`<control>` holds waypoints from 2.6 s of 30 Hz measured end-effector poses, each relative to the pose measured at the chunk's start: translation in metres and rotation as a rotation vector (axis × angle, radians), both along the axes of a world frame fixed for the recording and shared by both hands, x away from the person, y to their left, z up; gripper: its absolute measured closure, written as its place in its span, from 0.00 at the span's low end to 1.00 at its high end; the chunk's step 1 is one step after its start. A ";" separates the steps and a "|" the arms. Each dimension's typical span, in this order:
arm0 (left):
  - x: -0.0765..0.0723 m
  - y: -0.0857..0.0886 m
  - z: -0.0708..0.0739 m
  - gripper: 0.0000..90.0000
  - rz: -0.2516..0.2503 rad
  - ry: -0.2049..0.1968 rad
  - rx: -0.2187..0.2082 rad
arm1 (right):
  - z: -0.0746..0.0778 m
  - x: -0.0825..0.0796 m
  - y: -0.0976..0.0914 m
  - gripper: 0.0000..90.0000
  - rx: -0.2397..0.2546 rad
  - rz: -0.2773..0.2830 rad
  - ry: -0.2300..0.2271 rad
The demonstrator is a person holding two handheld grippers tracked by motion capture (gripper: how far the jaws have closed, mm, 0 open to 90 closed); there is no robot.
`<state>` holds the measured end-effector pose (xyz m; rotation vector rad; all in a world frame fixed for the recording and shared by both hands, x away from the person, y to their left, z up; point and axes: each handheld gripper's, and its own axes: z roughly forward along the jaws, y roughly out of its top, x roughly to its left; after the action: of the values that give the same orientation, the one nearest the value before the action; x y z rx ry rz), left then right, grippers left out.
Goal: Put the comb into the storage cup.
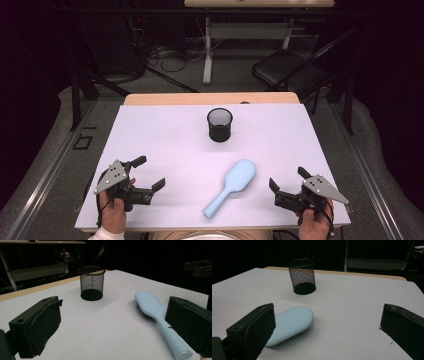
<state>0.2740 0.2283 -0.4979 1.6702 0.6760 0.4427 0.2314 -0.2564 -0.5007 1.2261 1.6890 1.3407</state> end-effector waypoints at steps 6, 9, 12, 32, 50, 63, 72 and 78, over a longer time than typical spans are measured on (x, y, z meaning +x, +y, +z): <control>0.000 0.000 -0.002 0.00 0.001 0.007 0.003 | -0.001 0.001 0.007 0.00 -0.014 0.019 0.026; 0.001 0.000 -0.001 0.00 -0.002 0.006 0.002 | -0.004 0.002 0.012 0.00 -0.022 0.040 0.059; 0.001 0.000 -0.002 0.00 -0.001 0.008 0.010 | -0.005 0.003 0.017 0.00 -0.037 0.042 0.094; 0.001 0.002 -0.003 0.00 0.005 0.021 0.006 | -0.006 0.003 0.036 0.16 -0.085 0.060 0.115; 0.002 0.001 -0.004 0.00 0.000 0.038 0.021 | -0.007 0.002 0.041 0.45 -0.089 0.095 0.114; 0.002 0.001 -0.003 0.00 -0.008 0.043 0.034 | -0.008 0.002 0.047 0.62 -0.089 0.126 0.126; 0.002 0.001 -0.003 0.00 -0.001 0.046 0.037 | -0.011 0.002 0.048 0.63 -0.100 0.134 0.164; 0.002 0.000 -0.003 0.00 0.002 0.046 0.033 | -0.008 0.003 0.050 0.67 -0.088 0.136 0.195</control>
<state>0.2755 0.2286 -0.5012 1.7151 0.7081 0.4196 0.2346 -0.2062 -0.5089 1.2430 1.9776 1.2433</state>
